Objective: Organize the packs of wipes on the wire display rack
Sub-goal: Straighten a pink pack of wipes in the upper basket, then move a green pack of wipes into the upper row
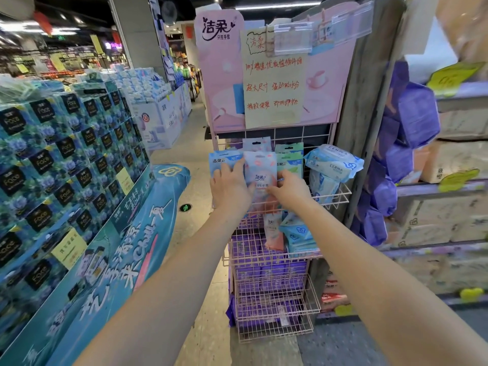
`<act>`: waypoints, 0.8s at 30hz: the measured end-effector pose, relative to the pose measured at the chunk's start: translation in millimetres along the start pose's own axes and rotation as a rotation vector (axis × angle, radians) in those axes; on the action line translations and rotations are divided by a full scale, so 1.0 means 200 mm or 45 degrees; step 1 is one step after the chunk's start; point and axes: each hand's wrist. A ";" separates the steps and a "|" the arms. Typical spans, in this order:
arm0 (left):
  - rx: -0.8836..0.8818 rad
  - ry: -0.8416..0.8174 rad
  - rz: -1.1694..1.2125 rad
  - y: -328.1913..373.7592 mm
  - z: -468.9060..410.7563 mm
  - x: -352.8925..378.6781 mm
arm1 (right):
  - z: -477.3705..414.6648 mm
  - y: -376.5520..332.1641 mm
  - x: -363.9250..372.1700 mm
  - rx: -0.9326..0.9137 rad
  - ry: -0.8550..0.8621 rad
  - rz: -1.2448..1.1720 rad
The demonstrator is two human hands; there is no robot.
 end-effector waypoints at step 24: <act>0.284 -0.270 0.133 -0.05 0.44 0.49 | 0.36 0.45 0.30 -0.203 0.594 -0.114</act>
Point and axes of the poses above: each hand's wrist, its own z-axis away from the middle knuckle, its own x-axis out of the palm, y = z × x, and after that the axes turned 9 degrees about -y, right-handed
